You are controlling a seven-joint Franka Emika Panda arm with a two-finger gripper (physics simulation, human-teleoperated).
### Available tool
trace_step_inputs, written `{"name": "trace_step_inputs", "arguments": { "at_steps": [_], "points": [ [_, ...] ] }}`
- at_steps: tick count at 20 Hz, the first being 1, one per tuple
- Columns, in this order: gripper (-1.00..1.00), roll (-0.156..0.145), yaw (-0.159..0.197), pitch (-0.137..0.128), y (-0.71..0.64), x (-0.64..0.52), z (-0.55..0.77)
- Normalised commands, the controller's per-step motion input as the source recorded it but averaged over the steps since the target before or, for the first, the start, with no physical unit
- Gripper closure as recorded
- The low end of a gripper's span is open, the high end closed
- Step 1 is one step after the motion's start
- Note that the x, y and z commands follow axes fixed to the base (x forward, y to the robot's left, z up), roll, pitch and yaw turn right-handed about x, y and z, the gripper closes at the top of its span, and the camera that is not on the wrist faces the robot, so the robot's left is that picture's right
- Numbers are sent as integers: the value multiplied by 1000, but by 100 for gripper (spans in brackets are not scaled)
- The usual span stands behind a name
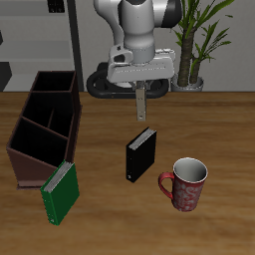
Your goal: Place the yellow book into the right desk caddy's back compartment
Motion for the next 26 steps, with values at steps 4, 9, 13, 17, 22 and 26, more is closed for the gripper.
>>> {"name": "trace_step_inputs", "arguments": {
  "at_steps": [4,9,13,17,22,26],
  "points": [
    [100,39,30,14,-505,-9,252],
    [100,32,106,17,-577,4,273],
    [100,-101,81,-43,-602,89,293],
    [100,-12,126,7,-400,64,179],
    [100,-56,6,-49,-541,-59,286],
    [100,20,22,-11,-486,-58,195]
  ]
}}
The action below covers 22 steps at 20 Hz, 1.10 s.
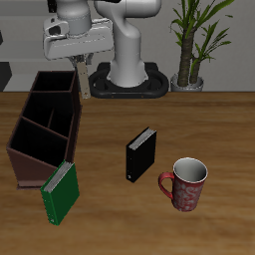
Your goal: Place the yellow book into the right desk caddy's back compartment
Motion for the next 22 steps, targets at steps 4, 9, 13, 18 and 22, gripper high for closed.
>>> {"name": "trace_step_inputs", "arguments": {
  "at_steps": [4,9,13,18,22],
  "points": [
    [100,-207,-44,-121,-819,82,362],
    [100,-78,-10,-14,-394,95,102],
    [100,-26,21,-9,-217,66,136],
    [100,-145,-42,-32,-197,56,46],
    [100,-77,-27,-10,22,29,-170]
  ]
}}
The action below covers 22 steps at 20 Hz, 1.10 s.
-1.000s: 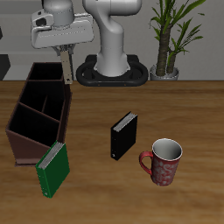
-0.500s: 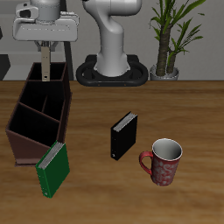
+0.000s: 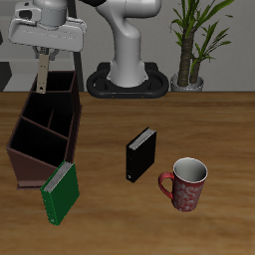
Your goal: Place the yellow book into the right desk caddy's back compartment
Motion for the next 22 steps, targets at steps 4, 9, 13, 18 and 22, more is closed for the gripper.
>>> {"name": "trace_step_inputs", "arguments": {
  "at_steps": [4,9,13,18,22],
  "points": [
    [100,-54,-34,-7,66,-48,-209],
    [100,-39,-32,-24,118,-63,-106],
    [100,16,-5,-21,131,-7,-101],
    [100,-22,-34,-8,-79,53,-55],
    [100,-22,-13,-18,-129,-26,-65]
  ]
}}
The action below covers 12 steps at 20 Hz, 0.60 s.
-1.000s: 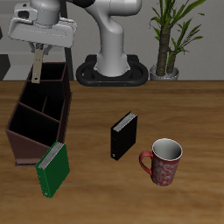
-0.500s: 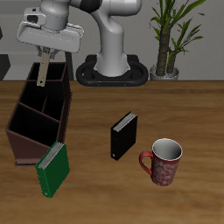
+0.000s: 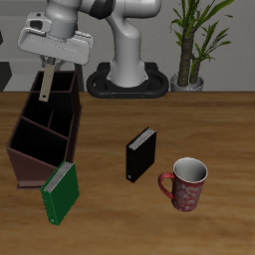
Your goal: Place the yellow book into the right desk caddy's back compartment
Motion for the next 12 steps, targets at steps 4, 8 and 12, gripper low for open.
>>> {"name": "trace_step_inputs", "arguments": {
  "at_steps": [4,8,12],
  "points": [
    [100,-25,-11,1,-134,24,-71],
    [100,-29,-22,22,-119,58,-180],
    [100,-11,-28,5,-50,20,-168]
  ]
}}
